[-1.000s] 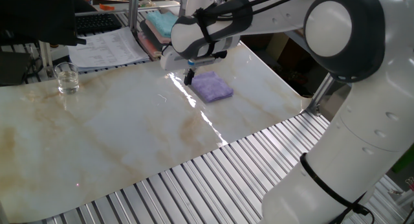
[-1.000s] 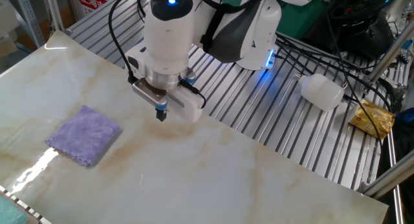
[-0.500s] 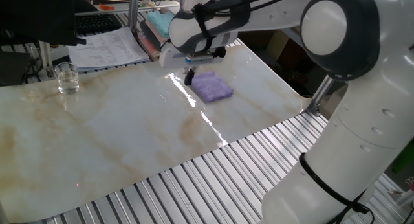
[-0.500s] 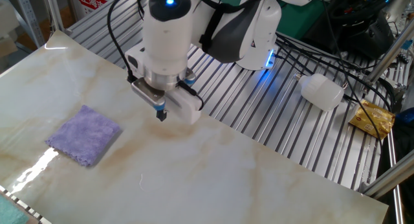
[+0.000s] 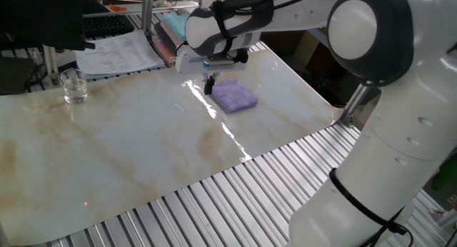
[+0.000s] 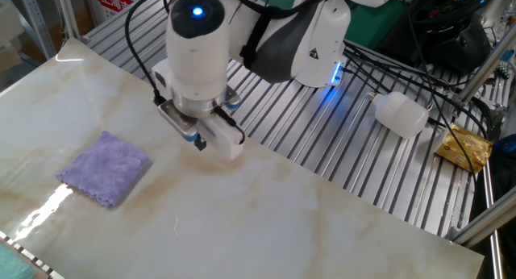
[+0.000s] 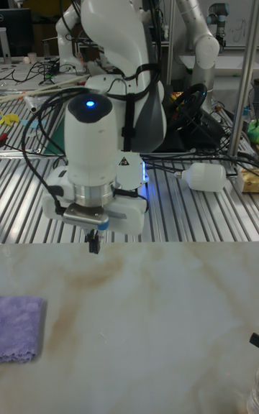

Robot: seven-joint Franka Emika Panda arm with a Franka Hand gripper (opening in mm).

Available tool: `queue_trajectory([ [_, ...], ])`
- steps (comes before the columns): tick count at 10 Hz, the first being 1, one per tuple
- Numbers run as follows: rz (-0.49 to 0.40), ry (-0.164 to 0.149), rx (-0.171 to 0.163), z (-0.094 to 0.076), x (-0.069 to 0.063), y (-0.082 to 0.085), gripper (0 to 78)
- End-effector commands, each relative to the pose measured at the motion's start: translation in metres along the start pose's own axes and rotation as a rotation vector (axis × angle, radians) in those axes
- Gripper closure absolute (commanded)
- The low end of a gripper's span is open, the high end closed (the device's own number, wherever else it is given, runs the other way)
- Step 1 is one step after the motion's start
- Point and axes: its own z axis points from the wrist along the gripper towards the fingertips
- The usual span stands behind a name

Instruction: Clean the tabletop with a sponge

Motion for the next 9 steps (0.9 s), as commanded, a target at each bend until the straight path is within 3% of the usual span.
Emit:
queue_trajectory([
  [1,-0.030,-0.020,0.015,0.027,-0.039,-0.052,77.6],
  [2,-0.028,-0.020,0.016,0.030,-0.043,-0.058,77.6],
  [3,-0.015,-0.015,0.024,0.035,-0.056,-0.070,77.6],
  [5,-0.013,-0.027,0.051,0.041,-0.074,-0.077,77.6],
  [9,-0.039,-0.041,0.042,0.047,-0.096,-0.089,77.6],
])
